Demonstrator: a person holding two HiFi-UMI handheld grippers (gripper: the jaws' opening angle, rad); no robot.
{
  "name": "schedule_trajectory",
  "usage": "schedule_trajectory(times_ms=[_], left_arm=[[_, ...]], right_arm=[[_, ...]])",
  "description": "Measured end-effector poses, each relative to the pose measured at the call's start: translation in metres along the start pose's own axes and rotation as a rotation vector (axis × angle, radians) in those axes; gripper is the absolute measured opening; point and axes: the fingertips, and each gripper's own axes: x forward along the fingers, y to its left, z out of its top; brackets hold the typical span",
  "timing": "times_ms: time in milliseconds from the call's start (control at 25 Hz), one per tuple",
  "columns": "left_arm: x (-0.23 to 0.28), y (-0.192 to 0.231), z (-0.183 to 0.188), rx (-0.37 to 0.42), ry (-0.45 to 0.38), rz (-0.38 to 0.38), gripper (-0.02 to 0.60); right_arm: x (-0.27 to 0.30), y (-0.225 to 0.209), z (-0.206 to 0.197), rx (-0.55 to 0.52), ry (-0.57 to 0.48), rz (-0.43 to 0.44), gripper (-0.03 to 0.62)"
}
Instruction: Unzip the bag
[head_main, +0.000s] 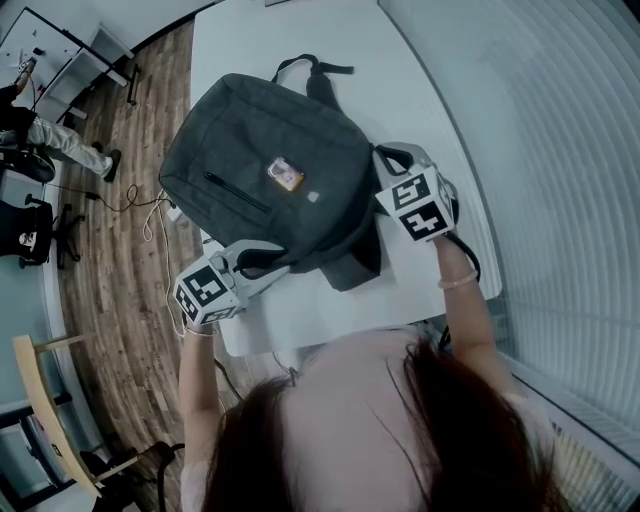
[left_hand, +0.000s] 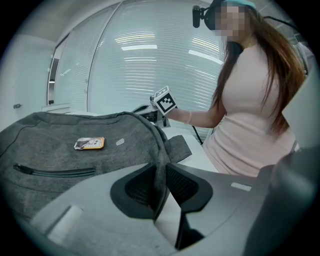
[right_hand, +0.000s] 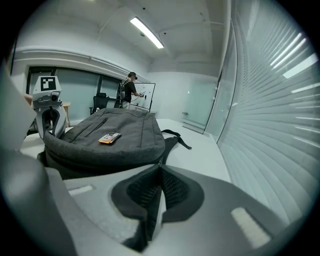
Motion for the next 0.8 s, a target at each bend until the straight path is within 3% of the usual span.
schedule_trajectory(times_ms=[520,800], left_arm=[[0.0,0.001,-0.002,-0.012,0.0,-0.009,0.086],[0.001,0.001,-0.003,-0.018,0.008,-0.019,0.086]], right_arm=[[0.019,-0.009,0.006,0.05,-0.077,0.119,0.011],[0.027,-0.012,0.012,-0.018,-0.107,0.195,0.011]])
